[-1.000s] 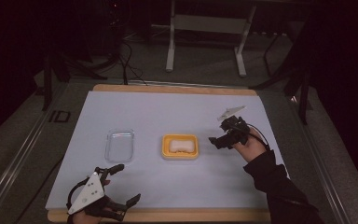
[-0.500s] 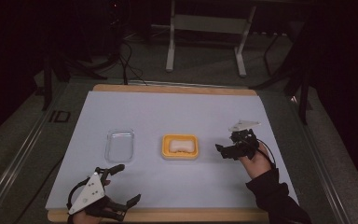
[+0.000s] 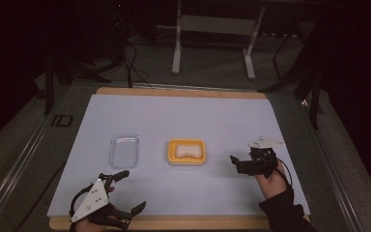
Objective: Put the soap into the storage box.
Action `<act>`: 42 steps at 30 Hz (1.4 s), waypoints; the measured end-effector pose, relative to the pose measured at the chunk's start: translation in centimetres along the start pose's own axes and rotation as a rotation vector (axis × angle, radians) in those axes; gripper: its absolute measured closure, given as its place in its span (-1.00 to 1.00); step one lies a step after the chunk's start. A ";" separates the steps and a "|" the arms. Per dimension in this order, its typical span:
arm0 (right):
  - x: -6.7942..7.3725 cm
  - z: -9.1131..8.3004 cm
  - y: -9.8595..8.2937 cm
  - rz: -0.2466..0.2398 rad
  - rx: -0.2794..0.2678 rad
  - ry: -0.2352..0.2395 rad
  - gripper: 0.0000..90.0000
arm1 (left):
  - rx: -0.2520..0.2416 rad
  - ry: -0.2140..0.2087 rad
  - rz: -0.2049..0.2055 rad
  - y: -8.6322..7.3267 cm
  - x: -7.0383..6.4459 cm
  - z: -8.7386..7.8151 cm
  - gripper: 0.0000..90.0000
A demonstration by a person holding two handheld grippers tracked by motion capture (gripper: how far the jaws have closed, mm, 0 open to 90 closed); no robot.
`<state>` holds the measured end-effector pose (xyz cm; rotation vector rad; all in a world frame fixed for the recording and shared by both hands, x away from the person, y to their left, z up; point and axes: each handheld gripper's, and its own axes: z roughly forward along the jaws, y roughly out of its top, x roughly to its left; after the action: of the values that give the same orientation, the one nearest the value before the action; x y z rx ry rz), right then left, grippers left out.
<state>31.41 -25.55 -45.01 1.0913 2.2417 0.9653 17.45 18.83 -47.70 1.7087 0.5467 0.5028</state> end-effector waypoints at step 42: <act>0.3 0.3 -2.3 0.025 -0.036 0.007 -0.70 | 0.008 -0.015 0.002 0.1 -0.2 0.0 -0.97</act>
<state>30.29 -26.25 -46.99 1.1041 2.2131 1.0167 17.28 18.65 -47.58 1.7191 0.5371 0.4892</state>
